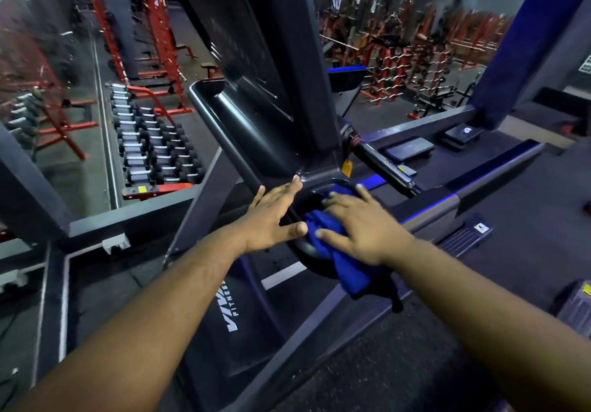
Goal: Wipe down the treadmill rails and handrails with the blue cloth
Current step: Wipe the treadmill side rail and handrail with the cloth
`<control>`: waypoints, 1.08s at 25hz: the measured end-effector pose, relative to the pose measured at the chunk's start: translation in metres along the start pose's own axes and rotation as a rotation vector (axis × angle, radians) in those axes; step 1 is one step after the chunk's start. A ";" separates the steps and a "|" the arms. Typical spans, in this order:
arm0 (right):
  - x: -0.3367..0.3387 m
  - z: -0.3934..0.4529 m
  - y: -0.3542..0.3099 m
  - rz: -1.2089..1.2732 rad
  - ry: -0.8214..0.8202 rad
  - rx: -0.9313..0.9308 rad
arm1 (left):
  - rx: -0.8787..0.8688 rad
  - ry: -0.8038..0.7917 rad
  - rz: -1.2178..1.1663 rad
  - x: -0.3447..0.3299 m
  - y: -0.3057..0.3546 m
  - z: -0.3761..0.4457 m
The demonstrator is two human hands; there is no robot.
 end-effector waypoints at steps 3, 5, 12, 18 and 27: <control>-0.012 0.012 -0.042 -0.027 0.128 -0.088 | -0.012 0.016 -0.080 0.002 -0.001 -0.003; -0.008 -0.008 -0.026 0.050 0.159 0.031 | -0.019 0.008 -0.064 0.002 -0.001 -0.004; -0.010 0.017 -0.041 -0.088 0.059 -0.131 | 0.000 0.019 -0.123 0.000 -0.005 0.000; -0.010 -0.031 -0.017 0.069 0.226 0.145 | 0.015 0.009 -0.192 0.004 -0.005 -0.005; -0.003 0.043 0.012 0.054 -0.108 -0.297 | 0.014 0.043 -0.146 0.005 0.000 -0.006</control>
Point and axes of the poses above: each hand's wrist, its own z-axis towards the middle knuckle, its own x-axis out of the back of the hand, y = z × x, the point moved 4 cm from there along z, towards the middle knuckle, and after that the axes turned 11 degrees about z, right-handed, at the moved point
